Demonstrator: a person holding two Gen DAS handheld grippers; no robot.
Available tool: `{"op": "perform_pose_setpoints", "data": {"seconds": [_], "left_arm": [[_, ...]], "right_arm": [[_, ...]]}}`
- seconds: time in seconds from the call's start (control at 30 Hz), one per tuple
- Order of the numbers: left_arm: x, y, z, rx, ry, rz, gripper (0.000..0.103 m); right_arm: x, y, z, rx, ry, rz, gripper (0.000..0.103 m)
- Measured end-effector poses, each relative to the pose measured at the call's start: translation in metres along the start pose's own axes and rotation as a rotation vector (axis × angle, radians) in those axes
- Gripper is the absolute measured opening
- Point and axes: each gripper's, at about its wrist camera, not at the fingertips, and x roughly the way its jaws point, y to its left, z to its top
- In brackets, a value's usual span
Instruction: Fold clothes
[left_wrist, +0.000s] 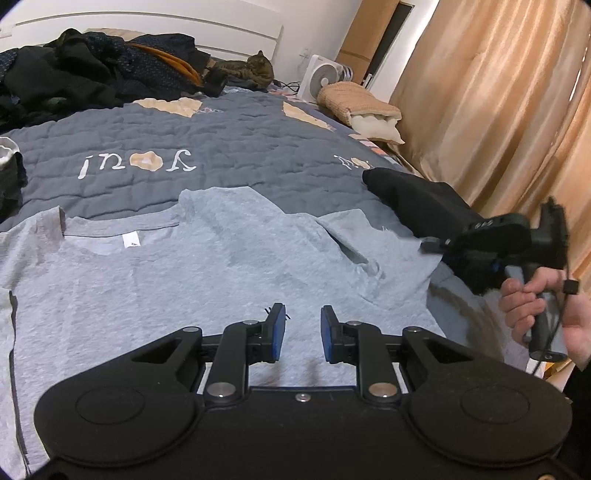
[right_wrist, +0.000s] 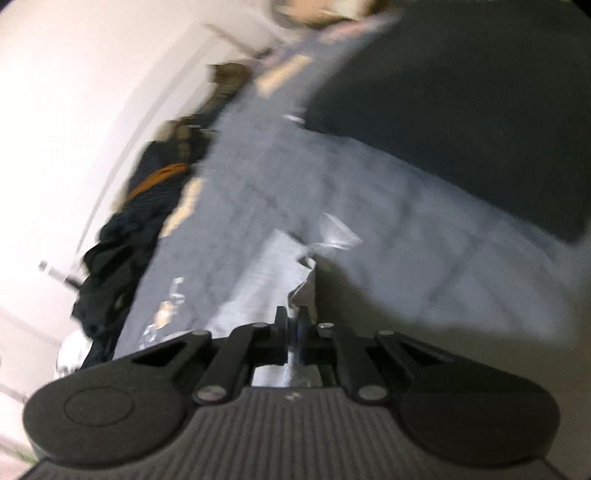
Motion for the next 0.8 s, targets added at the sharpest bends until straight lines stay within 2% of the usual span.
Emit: {"op": "perform_pose_setpoints", "data": {"seconds": [0.17, 0.3, 0.4, 0.47, 0.53, 0.6, 0.67, 0.7, 0.8], "left_arm": [[-0.001, 0.003, 0.001, -0.009, -0.005, 0.009, 0.022], [0.0, 0.004, 0.001, -0.012, -0.001, 0.016, 0.022], [0.001, 0.005, 0.0, -0.012, 0.003, 0.019, 0.022], [0.003, 0.006, 0.0, -0.016, 0.007, 0.023, 0.022], [0.004, 0.007, 0.0, -0.019, 0.011, 0.027, 0.022], [0.005, 0.009, 0.0, -0.024, 0.014, 0.031, 0.022], [0.007, 0.01, -0.001, -0.033, 0.014, 0.032, 0.03], [0.007, 0.01, -0.001, -0.042, 0.01, 0.027, 0.038], [0.009, 0.013, -0.003, -0.079, -0.001, 0.007, 0.04]], "right_arm": [[0.003, 0.046, -0.021, -0.251, 0.055, 0.116, 0.004], [0.011, 0.077, -0.048, -0.485, 0.137, 0.164, 0.004], [0.017, 0.093, -0.071, -0.656, 0.236, 0.161, 0.004], [0.022, 0.096, -0.085, -0.734, 0.31, 0.129, 0.004], [0.027, 0.095, -0.096, -0.794, 0.373, 0.092, 0.004], [0.027, 0.094, -0.103, -0.848, 0.399, 0.06, 0.004], [0.024, 0.092, -0.097, -0.829, 0.397, 0.079, 0.004], [0.022, 0.092, -0.095, -0.819, 0.397, 0.088, 0.004], [0.017, 0.089, -0.088, -0.79, 0.396, 0.115, 0.004]]}}
